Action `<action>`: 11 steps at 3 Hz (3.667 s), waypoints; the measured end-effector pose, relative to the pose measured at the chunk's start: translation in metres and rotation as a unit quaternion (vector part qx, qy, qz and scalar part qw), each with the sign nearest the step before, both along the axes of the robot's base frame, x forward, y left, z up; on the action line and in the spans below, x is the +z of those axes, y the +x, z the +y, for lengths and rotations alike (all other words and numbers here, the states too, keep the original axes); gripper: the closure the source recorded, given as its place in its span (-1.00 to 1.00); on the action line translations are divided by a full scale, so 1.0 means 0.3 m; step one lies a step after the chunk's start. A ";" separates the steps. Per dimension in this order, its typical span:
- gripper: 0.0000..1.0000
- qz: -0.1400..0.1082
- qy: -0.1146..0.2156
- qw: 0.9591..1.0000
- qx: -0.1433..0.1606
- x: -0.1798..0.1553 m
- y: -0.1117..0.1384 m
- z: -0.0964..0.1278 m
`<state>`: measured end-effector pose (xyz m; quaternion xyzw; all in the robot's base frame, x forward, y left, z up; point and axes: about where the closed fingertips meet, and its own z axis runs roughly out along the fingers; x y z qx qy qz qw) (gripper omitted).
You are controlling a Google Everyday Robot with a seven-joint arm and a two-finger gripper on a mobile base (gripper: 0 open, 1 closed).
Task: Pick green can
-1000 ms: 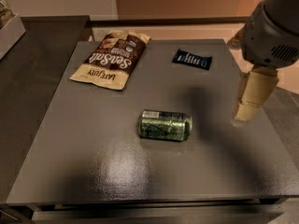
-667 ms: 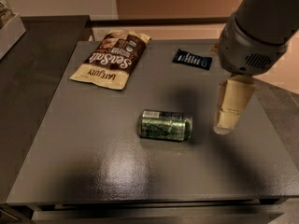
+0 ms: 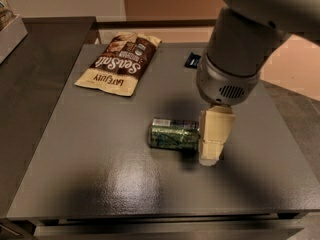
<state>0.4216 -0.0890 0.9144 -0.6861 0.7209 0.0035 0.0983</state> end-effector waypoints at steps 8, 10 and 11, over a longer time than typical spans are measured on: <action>-0.08 0.025 0.011 0.999 -0.027 -0.206 0.063 0.104; 0.86 0.018 0.003 1.000 -0.019 -0.162 0.068 0.093; 1.00 0.012 -0.004 1.000 -0.021 -0.101 0.075 0.086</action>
Offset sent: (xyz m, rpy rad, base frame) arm -0.0054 0.0395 -0.0490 -0.0106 0.0779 -0.0148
